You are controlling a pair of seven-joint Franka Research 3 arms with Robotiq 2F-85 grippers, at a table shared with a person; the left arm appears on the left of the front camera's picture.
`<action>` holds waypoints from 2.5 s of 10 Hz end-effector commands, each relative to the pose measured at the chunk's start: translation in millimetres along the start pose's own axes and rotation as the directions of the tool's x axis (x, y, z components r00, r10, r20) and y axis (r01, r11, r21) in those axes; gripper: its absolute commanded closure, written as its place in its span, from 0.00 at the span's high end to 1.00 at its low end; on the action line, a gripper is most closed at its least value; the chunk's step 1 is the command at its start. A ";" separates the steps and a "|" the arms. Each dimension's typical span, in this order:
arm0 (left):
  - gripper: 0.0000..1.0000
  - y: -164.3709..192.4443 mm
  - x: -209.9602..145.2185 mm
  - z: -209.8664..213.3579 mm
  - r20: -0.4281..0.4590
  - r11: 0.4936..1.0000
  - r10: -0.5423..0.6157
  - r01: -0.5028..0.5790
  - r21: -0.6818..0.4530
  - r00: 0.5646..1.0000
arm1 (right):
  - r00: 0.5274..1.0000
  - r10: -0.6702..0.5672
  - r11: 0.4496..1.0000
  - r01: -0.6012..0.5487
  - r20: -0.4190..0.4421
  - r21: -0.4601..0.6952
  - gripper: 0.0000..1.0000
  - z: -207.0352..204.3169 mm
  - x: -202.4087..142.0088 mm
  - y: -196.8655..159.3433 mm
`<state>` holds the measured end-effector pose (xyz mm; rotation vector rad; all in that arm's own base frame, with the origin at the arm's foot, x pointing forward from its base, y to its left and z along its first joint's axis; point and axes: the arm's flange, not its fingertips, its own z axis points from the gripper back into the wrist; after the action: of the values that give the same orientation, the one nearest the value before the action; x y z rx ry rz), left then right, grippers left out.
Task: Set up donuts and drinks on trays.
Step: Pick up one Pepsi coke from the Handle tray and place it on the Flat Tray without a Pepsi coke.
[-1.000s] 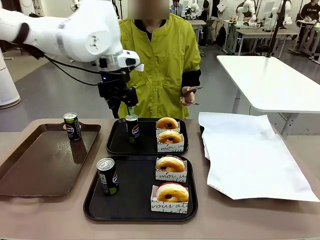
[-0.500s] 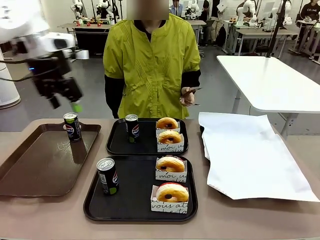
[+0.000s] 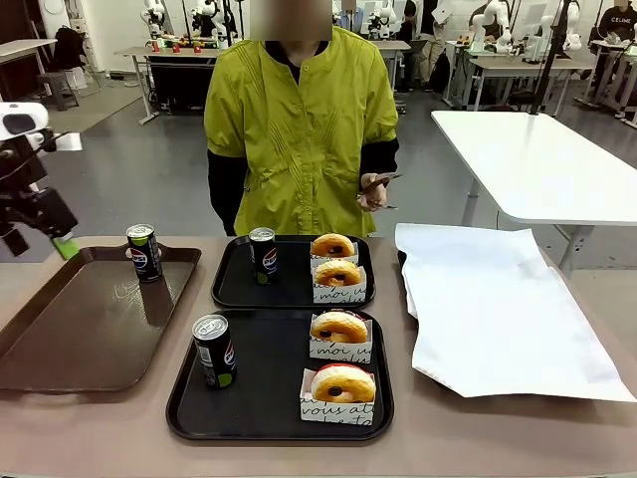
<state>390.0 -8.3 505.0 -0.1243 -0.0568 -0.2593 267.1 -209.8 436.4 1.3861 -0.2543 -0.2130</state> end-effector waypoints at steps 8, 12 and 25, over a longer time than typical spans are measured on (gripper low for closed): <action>1.00 96.8 -67.1 13.2 0.125 0.810 0.148 -0.048 -0.584 0.981 | 1.000 0.012 1.000 -0.012 0.010 0.022 1.00 -0.9 0.1 0.0; 1.00 149.8 -124.9 12.6 0.252 0.580 0.208 0.088 -0.810 0.945 | 1.000 0.012 1.000 -0.012 0.010 0.022 1.00 -0.9 0.1 0.0; 1.00 173.4 -146.8 -17.1 0.157 0.522 0.268 -0.006 -0.853 0.951 | 1.000 0.012 1.000 -0.012 0.010 0.022 1.00 -0.9 0.1 0.0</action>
<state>294.4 191.6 457.1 -1.1530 -0.1781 -0.0709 266.7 -210.3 436.2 1.3861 -0.2550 -0.2151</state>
